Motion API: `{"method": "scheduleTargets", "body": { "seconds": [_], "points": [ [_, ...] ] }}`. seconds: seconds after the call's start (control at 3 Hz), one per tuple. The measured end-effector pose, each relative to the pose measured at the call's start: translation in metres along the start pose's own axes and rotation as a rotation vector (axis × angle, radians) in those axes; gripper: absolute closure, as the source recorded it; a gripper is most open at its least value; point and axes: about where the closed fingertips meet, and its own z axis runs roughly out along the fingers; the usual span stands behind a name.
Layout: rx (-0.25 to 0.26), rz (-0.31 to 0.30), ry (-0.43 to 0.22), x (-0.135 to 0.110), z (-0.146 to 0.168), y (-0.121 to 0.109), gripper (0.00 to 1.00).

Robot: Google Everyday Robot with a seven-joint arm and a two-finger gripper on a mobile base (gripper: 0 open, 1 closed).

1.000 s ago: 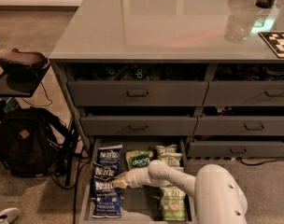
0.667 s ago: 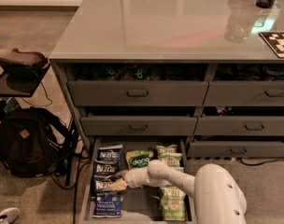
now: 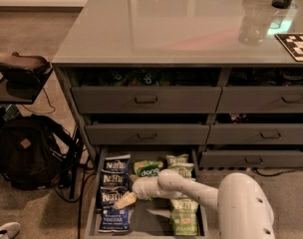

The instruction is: Pick blue chip bag from bottom drawer and place on counter

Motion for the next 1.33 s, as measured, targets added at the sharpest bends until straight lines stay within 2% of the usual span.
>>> {"method": "scheduleTargets", "body": {
  "seconds": [0.33,0.67,1.33],
  "points": [
    [0.021,-0.005,-0.011,-0.002,-0.011,0.019,0.00],
    [0.019,0.015,-0.017,0.004,-0.014,0.029,0.00],
    [0.018,0.026,-0.013,0.010,-0.010,0.028,0.00]
  ]
}}
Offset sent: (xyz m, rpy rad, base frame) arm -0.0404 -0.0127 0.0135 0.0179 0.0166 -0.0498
